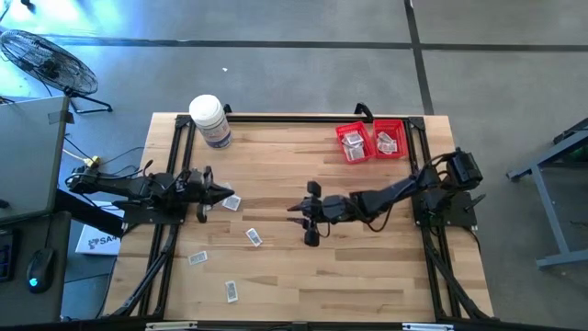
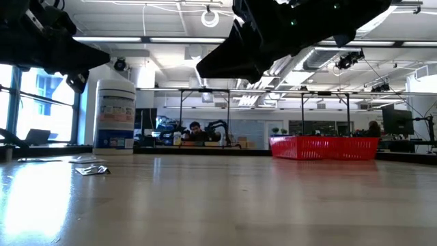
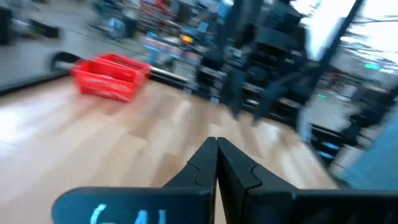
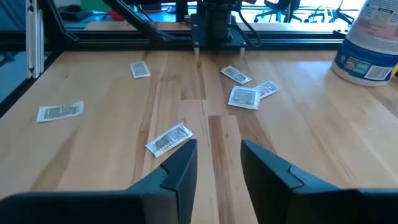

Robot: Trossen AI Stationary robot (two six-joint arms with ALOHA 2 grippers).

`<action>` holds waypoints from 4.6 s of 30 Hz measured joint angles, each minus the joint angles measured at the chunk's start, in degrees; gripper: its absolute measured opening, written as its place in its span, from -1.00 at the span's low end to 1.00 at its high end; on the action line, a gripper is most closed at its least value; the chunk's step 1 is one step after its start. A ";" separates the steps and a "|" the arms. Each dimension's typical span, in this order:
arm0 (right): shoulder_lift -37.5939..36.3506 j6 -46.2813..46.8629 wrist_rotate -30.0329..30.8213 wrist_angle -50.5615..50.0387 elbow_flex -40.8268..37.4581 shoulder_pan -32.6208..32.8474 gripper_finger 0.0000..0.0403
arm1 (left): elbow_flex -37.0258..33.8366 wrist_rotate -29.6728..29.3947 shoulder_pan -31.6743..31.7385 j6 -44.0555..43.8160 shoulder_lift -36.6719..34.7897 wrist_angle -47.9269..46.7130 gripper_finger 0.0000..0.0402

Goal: Pick & Place First Aid Supplies
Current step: Put the towelette pack into the left red bin

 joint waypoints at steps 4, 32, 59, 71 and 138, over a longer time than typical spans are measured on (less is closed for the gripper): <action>0.00 0.39 0.84 0.06 0.00 0.53 -0.42 | 0.00 3.70 -0.03 -3.43 0.19 -0.05 -1.00; -0.02 1.32 0.88 -3.45 -0.02 0.39 -0.41 | 9.82 -6.85 0.01 -28.62 27.84 -25.56 -1.00; -0.07 1.71 3.86 -4.83 -0.04 0.39 -0.41 | 9.40 -12.69 0.00 -48.67 39.29 -26.35 -0.39; -0.07 1.73 3.86 -4.86 -0.04 0.39 -0.41 | 9.47 -11.74 0.00 -49.48 47.53 -19.74 -0.39; -0.07 1.80 3.84 -7.72 -0.04 0.00 -0.41 | 12.34 -2.42 -0.05 -30.02 49.10 -21.38 -0.99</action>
